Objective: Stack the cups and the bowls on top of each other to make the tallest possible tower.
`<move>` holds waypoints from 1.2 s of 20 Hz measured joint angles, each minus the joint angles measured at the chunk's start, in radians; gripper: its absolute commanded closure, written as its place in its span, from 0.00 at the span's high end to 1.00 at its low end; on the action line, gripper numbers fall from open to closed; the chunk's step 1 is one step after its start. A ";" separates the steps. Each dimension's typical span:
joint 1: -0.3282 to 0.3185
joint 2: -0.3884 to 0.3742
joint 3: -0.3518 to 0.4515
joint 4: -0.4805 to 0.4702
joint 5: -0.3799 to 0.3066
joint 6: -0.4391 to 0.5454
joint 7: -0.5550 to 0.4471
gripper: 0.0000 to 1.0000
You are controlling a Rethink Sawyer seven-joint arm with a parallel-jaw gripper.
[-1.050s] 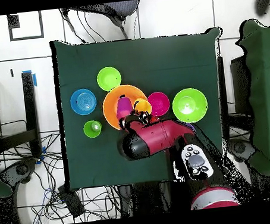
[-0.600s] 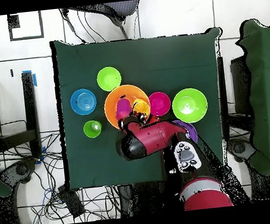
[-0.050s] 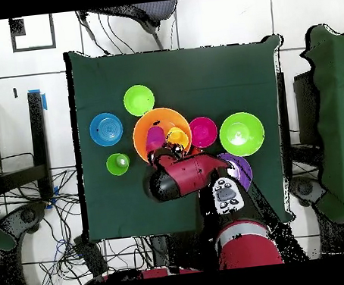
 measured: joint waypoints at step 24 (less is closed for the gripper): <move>0.069 0.038 -0.038 -0.084 0.059 0.186 0.000 0.00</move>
